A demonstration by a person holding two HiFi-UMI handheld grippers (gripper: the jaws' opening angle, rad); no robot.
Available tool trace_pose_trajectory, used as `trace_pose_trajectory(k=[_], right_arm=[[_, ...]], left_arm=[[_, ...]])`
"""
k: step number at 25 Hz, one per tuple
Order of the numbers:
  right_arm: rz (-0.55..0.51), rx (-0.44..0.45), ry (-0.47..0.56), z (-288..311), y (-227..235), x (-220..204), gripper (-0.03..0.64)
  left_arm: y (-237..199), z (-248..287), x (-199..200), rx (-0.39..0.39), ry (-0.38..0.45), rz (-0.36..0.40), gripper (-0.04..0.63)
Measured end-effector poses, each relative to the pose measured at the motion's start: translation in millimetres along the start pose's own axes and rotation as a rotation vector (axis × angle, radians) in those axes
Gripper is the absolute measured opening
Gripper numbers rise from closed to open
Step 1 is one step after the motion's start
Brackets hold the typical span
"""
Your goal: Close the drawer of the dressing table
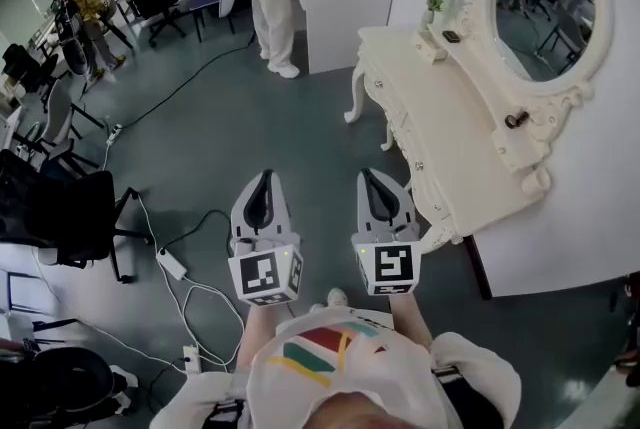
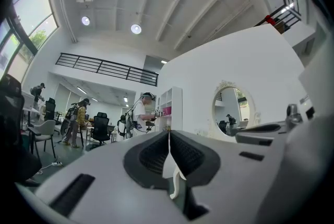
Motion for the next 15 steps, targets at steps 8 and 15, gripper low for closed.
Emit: trace_pose_trajectory(k=[8,15], right_arm=[[0.038,0.024,0.027,5,9,-2,0.000],[0.044,0.053,0.045,19,31,-8,0.000]], left_arm=[[2,9,-3,0.006,-0.009,0.005,0.009],[18,37,-4,-0.004,0.023,0.035,0.009]])
Point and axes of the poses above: the fingertips, and each gripper's own axes: z forward along the fingers, y to its right, x out of its top, the point moved 3 cm from there along -z, backward along the fingers, and after that the axes turned 7 degrees about z, right-handed, at the moved point
